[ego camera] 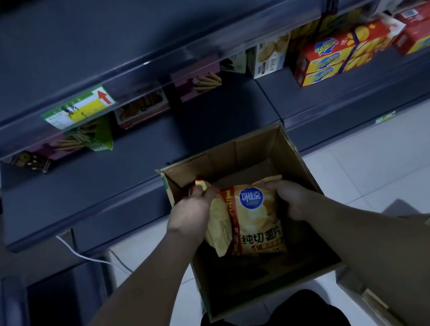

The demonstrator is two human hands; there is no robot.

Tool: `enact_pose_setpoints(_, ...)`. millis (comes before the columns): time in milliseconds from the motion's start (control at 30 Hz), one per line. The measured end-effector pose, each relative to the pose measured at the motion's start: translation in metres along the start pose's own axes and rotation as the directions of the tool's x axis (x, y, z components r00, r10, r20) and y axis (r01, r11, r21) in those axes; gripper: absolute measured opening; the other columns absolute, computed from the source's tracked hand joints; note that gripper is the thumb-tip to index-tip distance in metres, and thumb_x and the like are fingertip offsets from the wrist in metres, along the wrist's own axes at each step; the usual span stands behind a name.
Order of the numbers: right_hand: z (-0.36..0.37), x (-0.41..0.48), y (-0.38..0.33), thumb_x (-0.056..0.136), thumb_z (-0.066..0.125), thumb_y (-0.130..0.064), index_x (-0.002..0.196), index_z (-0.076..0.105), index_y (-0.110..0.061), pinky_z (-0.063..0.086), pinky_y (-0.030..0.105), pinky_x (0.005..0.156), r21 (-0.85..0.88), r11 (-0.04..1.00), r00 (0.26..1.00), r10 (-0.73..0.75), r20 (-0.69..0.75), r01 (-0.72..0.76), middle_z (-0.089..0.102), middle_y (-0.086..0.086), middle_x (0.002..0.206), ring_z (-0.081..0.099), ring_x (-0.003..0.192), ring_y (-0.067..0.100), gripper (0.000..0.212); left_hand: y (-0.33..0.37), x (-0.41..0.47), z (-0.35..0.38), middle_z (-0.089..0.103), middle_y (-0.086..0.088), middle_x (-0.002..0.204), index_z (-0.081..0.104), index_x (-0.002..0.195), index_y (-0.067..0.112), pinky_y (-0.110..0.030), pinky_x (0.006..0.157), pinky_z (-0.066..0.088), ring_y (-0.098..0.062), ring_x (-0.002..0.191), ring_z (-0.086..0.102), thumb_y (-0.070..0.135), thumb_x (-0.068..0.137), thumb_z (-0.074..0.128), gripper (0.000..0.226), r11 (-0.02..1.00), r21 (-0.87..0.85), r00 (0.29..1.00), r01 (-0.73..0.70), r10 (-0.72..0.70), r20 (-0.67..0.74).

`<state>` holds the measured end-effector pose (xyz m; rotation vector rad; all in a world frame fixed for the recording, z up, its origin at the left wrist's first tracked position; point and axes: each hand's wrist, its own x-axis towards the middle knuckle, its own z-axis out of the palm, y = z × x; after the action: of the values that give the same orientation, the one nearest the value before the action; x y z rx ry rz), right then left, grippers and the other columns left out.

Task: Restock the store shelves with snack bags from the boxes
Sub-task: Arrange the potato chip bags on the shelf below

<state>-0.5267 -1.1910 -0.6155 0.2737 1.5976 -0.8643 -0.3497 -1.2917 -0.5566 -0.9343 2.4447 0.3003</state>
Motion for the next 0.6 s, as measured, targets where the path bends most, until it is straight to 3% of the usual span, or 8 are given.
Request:
enact_pose_setpoints(167,0.004,0.003,0.005,0.087,0.066,-0.013,0.136,0.042,-0.007,0.045,0.043,0.097,-0.118,0.989,0.993,-0.095,-0.077,0.085,0.054,0.016,0.134,0.052,0.122,0.032,0.055,-0.007,0.005,0.004,0.038,-0.011,0.14,0.024,0.146,0.025,-0.038,0.093,0.045,-0.03,0.127,0.041,0.01,0.092,0.05,0.061,0.995,0.094,0.999,-0.044,0.046,-0.013)
enact_pose_setpoints(367,0.003,-0.023,-0.017,0.083,0.07,-0.021,0.125,0.055,-0.005,0.049,0.046,0.098,-0.342,0.911,0.944,-0.296,-0.149,0.231,0.062,0.016,0.122,0.059,0.112,0.033,0.048,0.0,0.001,-0.016,0.051,-0.008,0.121,0.05,0.13,0.023,-0.037,0.082,0.046,-0.027,0.12,0.044,0.009,0.089,0.052,0.042,0.996,0.077,0.994,-0.055,0.062,-0.089)
enact_pose_setpoints(500,-0.003,-0.055,-0.044,0.078,0.071,-0.029,0.124,0.057,-0.007,0.05,0.045,0.096,-0.404,0.853,0.892,-0.422,-0.164,0.33,0.064,0.014,0.119,0.06,0.112,0.032,0.053,0.002,-0.013,-0.048,0.039,-0.007,0.117,0.063,0.114,0.021,-0.027,0.09,0.037,-0.028,0.116,0.038,0.014,0.09,0.05,0.028,0.976,-0.215,0.983,0.021,-0.06,-0.175)
enact_pose_setpoints(600,-0.009,-0.081,-0.057,0.074,0.074,-0.029,0.124,0.057,-0.007,0.051,0.046,0.095,-0.336,0.85,0.867,-0.475,-0.152,0.406,0.065,0.014,0.12,0.062,0.11,0.031,0.058,-0.002,-0.034,-0.078,0.029,-0.007,0.126,0.065,0.098,0.018,-0.028,0.098,0.034,-0.026,0.119,0.03,0.005,0.084,0.052,0.023,0.911,-0.412,0.976,0.027,-0.112,-0.185)
